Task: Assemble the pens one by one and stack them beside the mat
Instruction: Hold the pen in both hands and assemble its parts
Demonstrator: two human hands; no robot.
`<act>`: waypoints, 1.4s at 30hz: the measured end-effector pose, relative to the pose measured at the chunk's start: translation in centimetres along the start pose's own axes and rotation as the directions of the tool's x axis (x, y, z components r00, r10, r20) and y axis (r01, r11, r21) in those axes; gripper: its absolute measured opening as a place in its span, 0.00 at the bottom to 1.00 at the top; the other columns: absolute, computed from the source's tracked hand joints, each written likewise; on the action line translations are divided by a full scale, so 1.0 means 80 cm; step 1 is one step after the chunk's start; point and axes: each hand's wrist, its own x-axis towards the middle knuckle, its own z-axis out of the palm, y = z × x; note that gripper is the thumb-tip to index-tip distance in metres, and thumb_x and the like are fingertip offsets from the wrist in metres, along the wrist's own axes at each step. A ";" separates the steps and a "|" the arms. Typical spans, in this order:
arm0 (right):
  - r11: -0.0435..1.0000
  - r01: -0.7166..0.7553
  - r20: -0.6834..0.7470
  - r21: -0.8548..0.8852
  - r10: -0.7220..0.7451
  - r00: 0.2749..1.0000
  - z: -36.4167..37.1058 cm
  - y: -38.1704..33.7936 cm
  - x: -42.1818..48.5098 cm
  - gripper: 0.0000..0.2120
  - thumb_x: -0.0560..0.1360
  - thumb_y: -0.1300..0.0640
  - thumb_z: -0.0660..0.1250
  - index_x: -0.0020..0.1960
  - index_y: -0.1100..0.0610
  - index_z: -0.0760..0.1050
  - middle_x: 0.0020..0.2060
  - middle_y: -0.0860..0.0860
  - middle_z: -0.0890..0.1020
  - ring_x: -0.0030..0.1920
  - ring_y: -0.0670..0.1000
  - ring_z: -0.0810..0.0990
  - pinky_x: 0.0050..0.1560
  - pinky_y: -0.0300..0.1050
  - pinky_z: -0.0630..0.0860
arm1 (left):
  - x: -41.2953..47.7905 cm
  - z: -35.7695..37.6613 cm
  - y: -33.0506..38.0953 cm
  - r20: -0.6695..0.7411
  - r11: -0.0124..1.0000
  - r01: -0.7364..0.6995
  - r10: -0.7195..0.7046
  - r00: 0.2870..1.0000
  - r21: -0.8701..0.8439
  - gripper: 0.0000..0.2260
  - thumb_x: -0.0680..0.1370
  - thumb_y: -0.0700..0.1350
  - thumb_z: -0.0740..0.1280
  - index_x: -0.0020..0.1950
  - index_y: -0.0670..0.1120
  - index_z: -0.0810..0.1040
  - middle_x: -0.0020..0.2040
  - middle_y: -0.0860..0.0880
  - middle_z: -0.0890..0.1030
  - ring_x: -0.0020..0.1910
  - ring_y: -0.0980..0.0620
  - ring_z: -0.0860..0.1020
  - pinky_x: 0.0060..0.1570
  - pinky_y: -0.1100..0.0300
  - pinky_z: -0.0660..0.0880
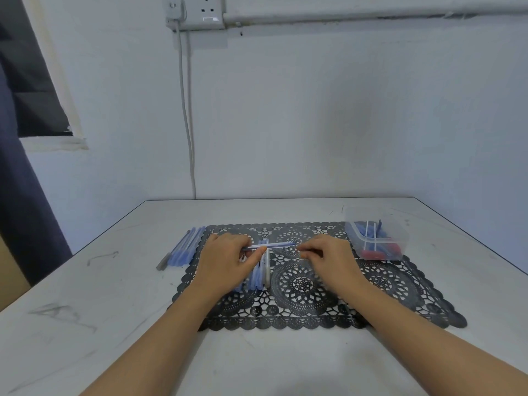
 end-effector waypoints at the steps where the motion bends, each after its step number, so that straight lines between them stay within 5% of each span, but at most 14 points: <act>1: 0.999 -0.011 -0.025 0.032 0.012 1.000 0.000 -0.001 0.000 0.09 0.74 0.61 0.68 0.53 0.55 0.81 0.46 0.48 0.82 0.43 0.42 0.76 0.48 0.27 0.68 | 0.000 0.000 0.000 -0.004 1.000 -0.002 0.002 1.000 -0.001 0.21 0.73 0.66 0.52 0.31 0.52 0.67 0.26 0.56 0.68 0.29 0.59 0.68 0.46 0.56 0.68; 8: 0.954 -0.045 -0.114 0.295 0.082 0.990 -0.002 -0.007 -0.003 0.09 0.72 0.65 0.69 0.49 0.55 0.82 0.39 0.43 0.81 0.39 0.39 0.79 0.42 0.26 0.73 | -0.001 -0.005 0.006 0.005 1.000 -0.013 0.013 1.000 0.002 0.19 0.72 0.66 0.50 0.29 0.55 0.61 0.26 0.55 0.66 0.30 0.59 0.68 0.43 0.58 0.63; 22: 0.894 -0.034 -0.093 0.447 0.085 0.992 -0.003 -0.010 -0.008 0.10 0.72 0.64 0.69 0.46 0.50 0.82 0.37 0.50 0.83 0.37 0.49 0.80 0.42 0.39 0.78 | 0.000 -0.002 0.009 -0.009 0.998 -0.011 0.011 1.000 -0.054 0.19 0.73 0.65 0.53 0.29 0.54 0.62 0.25 0.55 0.66 0.28 0.59 0.67 0.41 0.58 0.64; 28: 0.817 -0.070 -0.051 0.573 0.121 0.991 -0.004 -0.013 -0.009 0.14 0.73 0.66 0.68 0.43 0.45 0.79 0.34 0.53 0.82 0.33 0.46 0.78 0.41 0.43 0.79 | 0.000 -0.001 0.009 -0.031 0.998 -0.021 0.019 0.999 -0.064 0.18 0.75 0.62 0.58 0.29 0.54 0.64 0.24 0.55 0.64 0.26 0.59 0.65 0.37 0.59 0.61; 42: 0.781 -0.049 -0.055 0.623 0.106 0.993 0.004 -0.007 -0.007 0.10 0.77 0.63 0.63 0.47 0.50 0.79 0.30 0.53 0.81 0.31 0.47 0.78 0.33 0.38 0.75 | -0.001 -0.004 0.014 -0.045 0.997 -0.049 0.046 0.998 -0.067 0.19 0.75 0.60 0.61 0.28 0.57 0.59 0.23 0.55 0.64 0.26 0.60 0.65 0.37 0.60 0.61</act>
